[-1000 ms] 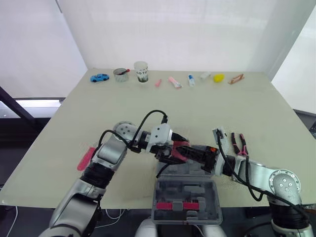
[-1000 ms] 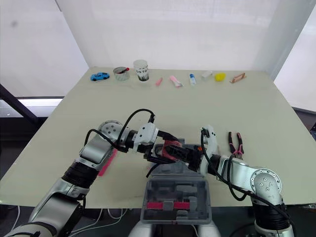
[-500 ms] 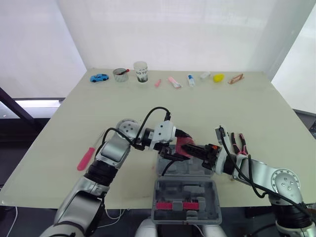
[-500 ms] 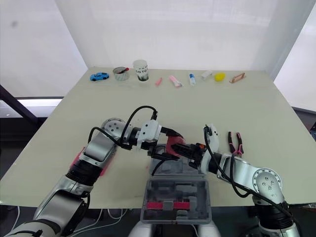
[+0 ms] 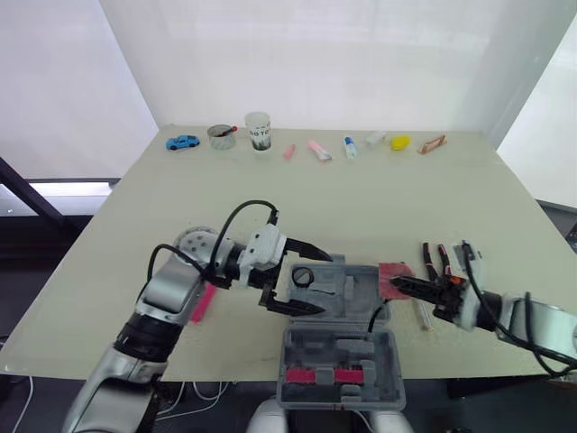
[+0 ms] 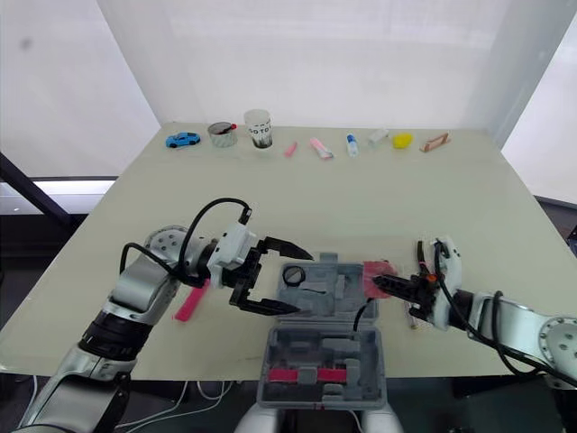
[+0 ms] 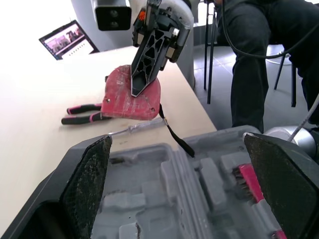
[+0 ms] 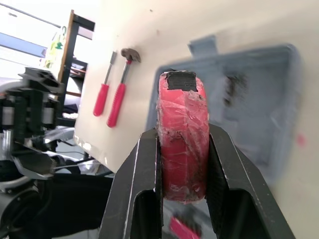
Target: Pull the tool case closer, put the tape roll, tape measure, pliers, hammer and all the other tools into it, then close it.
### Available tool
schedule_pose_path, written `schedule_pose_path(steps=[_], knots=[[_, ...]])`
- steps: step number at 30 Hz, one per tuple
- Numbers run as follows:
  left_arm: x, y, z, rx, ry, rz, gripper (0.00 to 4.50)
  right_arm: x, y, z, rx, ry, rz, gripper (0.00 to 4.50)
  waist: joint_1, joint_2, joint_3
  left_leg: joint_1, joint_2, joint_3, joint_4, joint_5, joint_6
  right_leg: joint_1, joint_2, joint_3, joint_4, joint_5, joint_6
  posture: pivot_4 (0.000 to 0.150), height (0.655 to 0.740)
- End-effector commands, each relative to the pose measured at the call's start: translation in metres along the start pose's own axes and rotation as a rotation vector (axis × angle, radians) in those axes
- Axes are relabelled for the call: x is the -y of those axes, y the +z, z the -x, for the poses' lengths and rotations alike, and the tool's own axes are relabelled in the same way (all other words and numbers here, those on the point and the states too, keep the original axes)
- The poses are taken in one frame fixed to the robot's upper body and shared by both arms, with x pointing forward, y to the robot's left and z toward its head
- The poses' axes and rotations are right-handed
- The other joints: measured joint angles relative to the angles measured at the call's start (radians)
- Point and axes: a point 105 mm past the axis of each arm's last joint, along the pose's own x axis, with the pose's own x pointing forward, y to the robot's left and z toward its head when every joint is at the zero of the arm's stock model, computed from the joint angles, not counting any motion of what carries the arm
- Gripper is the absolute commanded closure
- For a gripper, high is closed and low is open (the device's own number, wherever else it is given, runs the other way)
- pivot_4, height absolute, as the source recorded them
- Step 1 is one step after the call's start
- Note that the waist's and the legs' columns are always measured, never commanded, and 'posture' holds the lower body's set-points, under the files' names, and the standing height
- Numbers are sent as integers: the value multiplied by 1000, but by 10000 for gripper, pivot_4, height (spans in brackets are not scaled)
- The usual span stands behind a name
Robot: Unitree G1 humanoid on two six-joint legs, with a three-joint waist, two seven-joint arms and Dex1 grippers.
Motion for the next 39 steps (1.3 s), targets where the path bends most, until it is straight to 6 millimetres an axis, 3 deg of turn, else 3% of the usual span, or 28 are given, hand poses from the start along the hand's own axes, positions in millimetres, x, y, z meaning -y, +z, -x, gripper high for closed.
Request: schedule_pose_path(steps=[1, 7, 14, 29, 39], knots=[[10, 13, 6, 35, -13, -7, 0, 13, 4, 18, 9, -15, -19, 39756, 0, 0, 0, 0, 0, 0, 0, 0, 0, 0, 0, 0, 0, 0, 0, 1500, 7400], [16, 18, 7, 54, 0, 11, 0, 44, -1, 33, -14, -88, -57, 39756, 1, 0, 0, 0, 0, 0, 1, 0, 0, 0, 0, 1, 0, 0, 0, 1500, 7400], [24, 23, 3, 77, -13, 19, 0, 74, -7, 29, -43, -154, -77, 39756, 0, 0, 0, 0, 0, 1, 1, 0, 0, 0, 1, 2, 0, 0, 1, 1500, 7400], [32, 27, 2, 85, -13, 30, 0, 92, -19, 25, -35, -177, -131, 39756, 2, 0, 0, 0, -1, 2, 1, 0, 0, 1, 1, 1, 0, 0, 1, 1500, 7400], [32, 27, 1, 96, -24, 31, 0, 93, -13, 43, 2, -159, -140, 39756, 2, 0, 0, 0, -2, 2, 1, 0, 0, 2, 1, 1, -1, 0, 1, 1500, 7400]])
